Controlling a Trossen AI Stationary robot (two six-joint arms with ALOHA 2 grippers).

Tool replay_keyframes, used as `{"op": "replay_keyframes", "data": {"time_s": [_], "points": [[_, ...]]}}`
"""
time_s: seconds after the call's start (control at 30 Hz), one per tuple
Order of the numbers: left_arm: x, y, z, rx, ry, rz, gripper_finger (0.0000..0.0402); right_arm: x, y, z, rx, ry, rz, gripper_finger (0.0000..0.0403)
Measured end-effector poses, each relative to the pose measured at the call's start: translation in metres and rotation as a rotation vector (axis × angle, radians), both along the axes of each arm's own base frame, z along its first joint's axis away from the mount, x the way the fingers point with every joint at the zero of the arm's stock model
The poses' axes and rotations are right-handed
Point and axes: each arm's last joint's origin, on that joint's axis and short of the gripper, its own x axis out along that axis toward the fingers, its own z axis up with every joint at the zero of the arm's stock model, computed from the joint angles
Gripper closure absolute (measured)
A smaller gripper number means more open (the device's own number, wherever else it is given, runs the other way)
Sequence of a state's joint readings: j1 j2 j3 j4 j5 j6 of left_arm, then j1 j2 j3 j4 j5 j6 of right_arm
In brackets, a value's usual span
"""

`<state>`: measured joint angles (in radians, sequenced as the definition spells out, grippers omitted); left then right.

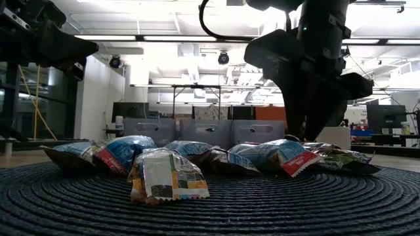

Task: Pick and place Granola Bars by type
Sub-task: Put the blue granola bar into the left black bin

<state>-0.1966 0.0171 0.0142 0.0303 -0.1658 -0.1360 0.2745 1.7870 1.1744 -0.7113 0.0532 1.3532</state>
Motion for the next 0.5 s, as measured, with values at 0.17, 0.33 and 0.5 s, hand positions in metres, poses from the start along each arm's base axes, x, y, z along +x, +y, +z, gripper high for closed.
{"op": "replay_keyframes", "data": {"time_s": [0.17, 0.33, 0.5], "points": [[0.0000, 0.0000, -0.0001, 0.000, 0.000, 0.000, 0.0400, 0.0010, -0.0001, 0.0003, -0.005, -0.012, -0.001, 0.0222], [0.0000, 0.0000, -0.0001, 0.000, 0.000, 0.000, 0.0400, 0.0031, 0.0004, -0.0014, -0.011, -0.025, 0.008, 0.0203], [0.0000, 0.0000, 0.0000, 0.000, 0.000, 0.000, 0.0400, 0.0061, 0.0010, -0.0090, -0.020, -0.015, 0.014, 0.0201]]}}
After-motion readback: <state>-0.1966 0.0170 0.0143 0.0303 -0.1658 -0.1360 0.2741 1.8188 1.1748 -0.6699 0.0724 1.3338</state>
